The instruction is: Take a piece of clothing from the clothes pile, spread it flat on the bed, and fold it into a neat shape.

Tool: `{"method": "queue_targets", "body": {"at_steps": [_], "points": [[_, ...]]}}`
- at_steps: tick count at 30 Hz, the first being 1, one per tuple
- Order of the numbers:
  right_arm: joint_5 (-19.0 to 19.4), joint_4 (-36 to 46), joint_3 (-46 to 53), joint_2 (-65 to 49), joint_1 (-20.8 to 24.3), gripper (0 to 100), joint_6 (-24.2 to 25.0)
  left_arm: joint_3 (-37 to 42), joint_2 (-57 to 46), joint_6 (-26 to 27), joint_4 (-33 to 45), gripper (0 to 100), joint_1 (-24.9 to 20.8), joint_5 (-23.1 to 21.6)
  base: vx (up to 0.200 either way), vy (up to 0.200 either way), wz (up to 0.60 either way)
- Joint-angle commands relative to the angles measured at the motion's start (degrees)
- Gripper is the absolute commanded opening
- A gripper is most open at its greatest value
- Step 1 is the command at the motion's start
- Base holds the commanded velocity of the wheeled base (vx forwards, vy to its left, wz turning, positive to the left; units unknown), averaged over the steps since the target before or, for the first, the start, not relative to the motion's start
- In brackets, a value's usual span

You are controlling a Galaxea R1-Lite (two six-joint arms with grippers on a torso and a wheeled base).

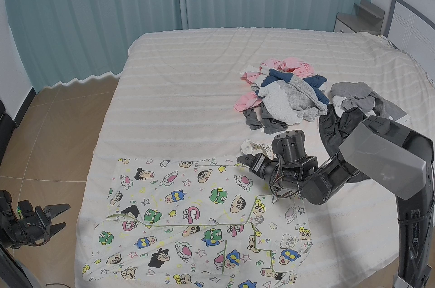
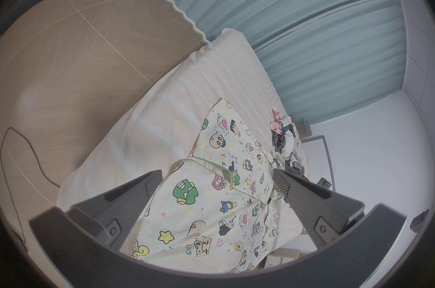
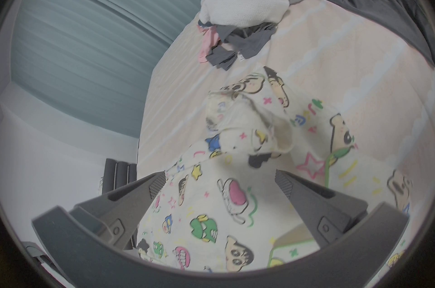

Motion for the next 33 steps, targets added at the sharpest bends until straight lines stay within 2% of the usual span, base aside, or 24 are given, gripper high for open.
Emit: {"method": "queue_targets", "body": {"at_steps": [1,7,9,10,15,19,21,23,29,33], "points": [[-1.3,0.9,-3.5,3.7,-1.1,100,0.0,0.0,0.0,0.0,0.0,100,0.0,0.0,0.0,0.0,0.0],[-4.4,0.8,-10.9,7.6,-1.6,100,-0.3,0.0,0.1,0.0,0.0,100,0.0,0.0,0.0,0.0,0.0],[-4.4,0.8,-10.9,7.6,-1.6,100,-0.3,0.0,0.1,0.0,-0.1,100,0.0,0.0,0.0,0.0,0.0],[-4.6,0.8,-15.8,8.4,-1.9,100,-0.3,0.0,0.1,0.0,0.0,100,0.0,0.0,0.0,0.0,0.0],[-5.0,1.0,-22.4,10.4,-2.2,100,-0.5,0.0,0.3,0.0,0.0,100,0.0,0.0,0.0,0.0,0.0],[-5.0,1.1,-31.5,13.5,-5.0,100,-1.5,0.4,0.2,0.0,-0.1,100,0.0,0.0,0.0,0.0,0.0],[-5.0,1.1,-31.8,13.6,-5.2,100,-1.6,0.4,0.2,0.0,-0.1,100,0.0,-0.1,0.0,0.0,0.0],[-5.5,0.8,-36.7,15.0,-7.8,100,-2.8,0.4,0.2,0.0,-0.1,100,0.0,0.0,0.0,0.0,0.0],[-7.0,0.9,-36.2,14.2,-9.0,100,-2.7,0.4,0.2,0.0,-0.1,100,0.1,-0.1,0.0,0.0,0.0],[-6.9,1.0,-25.1,8.5,-8.8,100,-3.1,0.3,0.2,0.0,-0.1,100,0.2,-0.1,0.0,0.0,0.0]]}}
